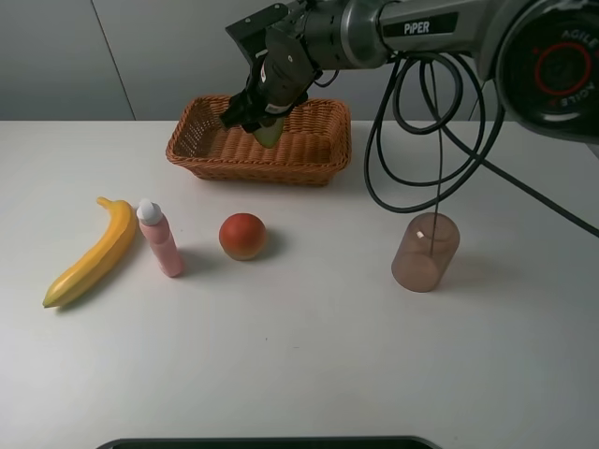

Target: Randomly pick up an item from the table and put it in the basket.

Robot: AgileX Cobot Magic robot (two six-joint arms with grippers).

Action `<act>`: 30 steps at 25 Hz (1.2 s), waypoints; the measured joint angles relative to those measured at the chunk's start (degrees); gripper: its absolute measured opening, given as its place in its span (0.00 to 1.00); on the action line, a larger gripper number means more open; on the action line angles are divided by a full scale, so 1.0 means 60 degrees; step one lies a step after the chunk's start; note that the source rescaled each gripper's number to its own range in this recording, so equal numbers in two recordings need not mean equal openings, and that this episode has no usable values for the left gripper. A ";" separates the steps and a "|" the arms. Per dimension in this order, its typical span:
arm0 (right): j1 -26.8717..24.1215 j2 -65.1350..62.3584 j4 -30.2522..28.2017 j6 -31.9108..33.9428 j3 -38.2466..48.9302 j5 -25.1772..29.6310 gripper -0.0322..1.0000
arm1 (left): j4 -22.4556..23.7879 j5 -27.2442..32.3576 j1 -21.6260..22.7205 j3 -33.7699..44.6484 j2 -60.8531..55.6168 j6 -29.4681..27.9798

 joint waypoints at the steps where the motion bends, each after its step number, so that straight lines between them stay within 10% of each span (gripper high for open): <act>1: 0.0000 0.0000 0.0000 0.0000 0.0000 0.0000 0.04 | 0.0000 0.0000 0.0000 0.0000 0.0000 0.0000; 2: 0.0000 0.0000 0.0000 0.0000 0.0000 0.0000 0.15 | 0.0000 0.0000 0.0000 0.0000 0.0000 0.0000; 4: 0.0000 0.0000 0.0000 -0.0006 -0.0004 0.0022 0.77 | 0.0000 0.0000 0.0000 0.0000 0.0000 0.0000; 6: 0.0000 0.0000 0.0000 -0.0043 -0.0004 0.0005 0.95 | 0.0000 0.0000 0.0000 0.0000 0.0000 0.0000; 18: 0.0000 -0.0227 0.0612 -0.1073 -0.0004 0.0215 0.99 | 0.0000 0.0000 0.0000 0.0000 0.0000 0.0000; 30: -0.1391 -0.3746 0.2295 -0.2991 -0.0020 0.2633 0.99 | 0.0000 0.0000 0.0000 0.0000 0.0000 0.0000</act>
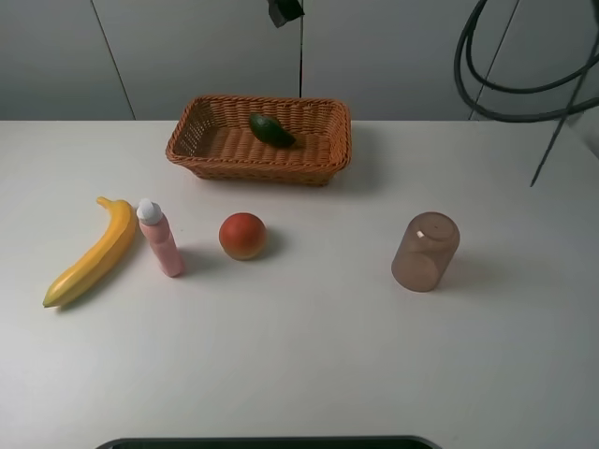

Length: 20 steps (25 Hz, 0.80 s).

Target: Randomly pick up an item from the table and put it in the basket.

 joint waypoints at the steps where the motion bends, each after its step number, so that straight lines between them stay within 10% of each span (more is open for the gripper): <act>1: -0.0288 -0.0289 0.0433 -0.0352 0.0000 0.0270 0.99 | 0.0000 0.0000 0.0000 0.0000 0.0000 0.0000; 11: -0.3868 -0.3276 0.1706 -0.2047 0.0228 0.3525 1.00 | 0.0000 0.0000 0.0000 0.0000 0.0000 0.0000; 20: -0.6406 -0.7518 0.2137 -0.2652 0.3573 0.3384 1.00 | 0.0000 0.0000 0.0000 0.0000 0.0000 0.0000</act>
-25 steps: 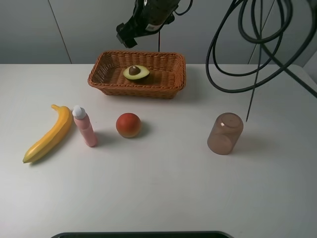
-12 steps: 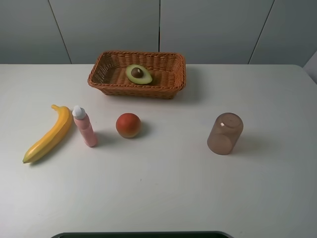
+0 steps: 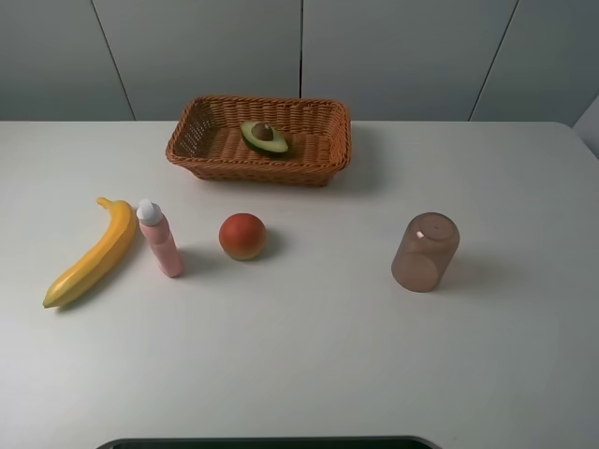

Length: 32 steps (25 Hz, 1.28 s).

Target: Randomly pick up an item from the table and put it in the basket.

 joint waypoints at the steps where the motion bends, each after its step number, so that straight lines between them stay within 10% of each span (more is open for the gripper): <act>1: -0.0015 -0.0618 0.0000 -0.0022 0.0498 -0.0161 1.00 | 0.0000 0.0000 0.0000 0.0000 0.0000 0.0000; 19: -0.0056 -0.9178 0.0032 0.1645 0.7542 -0.0294 1.00 | 0.0000 0.0000 0.0000 0.0000 0.0000 0.0066; 32: 0.0031 -1.1011 -0.0065 0.2392 0.9056 -0.0156 1.00 | 0.0000 0.0000 0.0000 0.0000 0.0000 0.0066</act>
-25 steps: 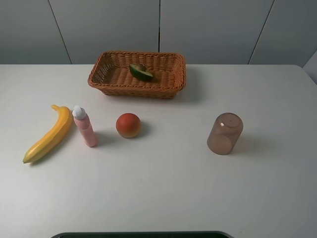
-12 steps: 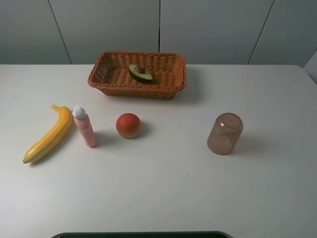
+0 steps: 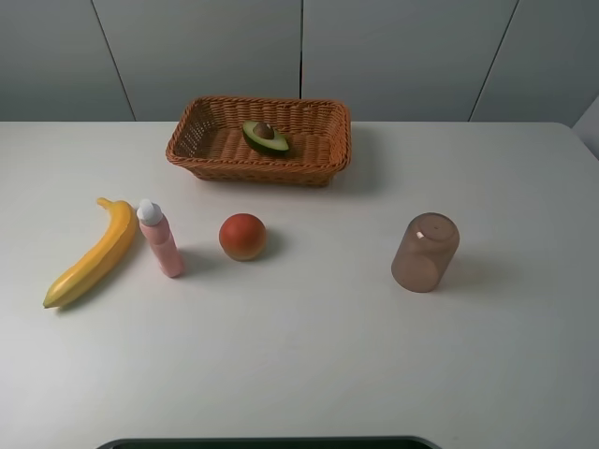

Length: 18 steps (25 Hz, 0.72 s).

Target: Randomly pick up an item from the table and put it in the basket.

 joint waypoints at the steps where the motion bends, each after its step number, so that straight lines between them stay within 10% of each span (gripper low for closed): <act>1: 0.0074 -0.0007 -0.0080 0.0082 0.0000 0.0000 1.00 | 0.0000 0.0000 0.0000 0.0000 0.0000 0.0000; 18: 0.1108 -0.0043 -0.0853 0.1179 0.0000 0.0000 1.00 | 0.0000 0.0000 0.0000 0.0000 0.0000 0.0000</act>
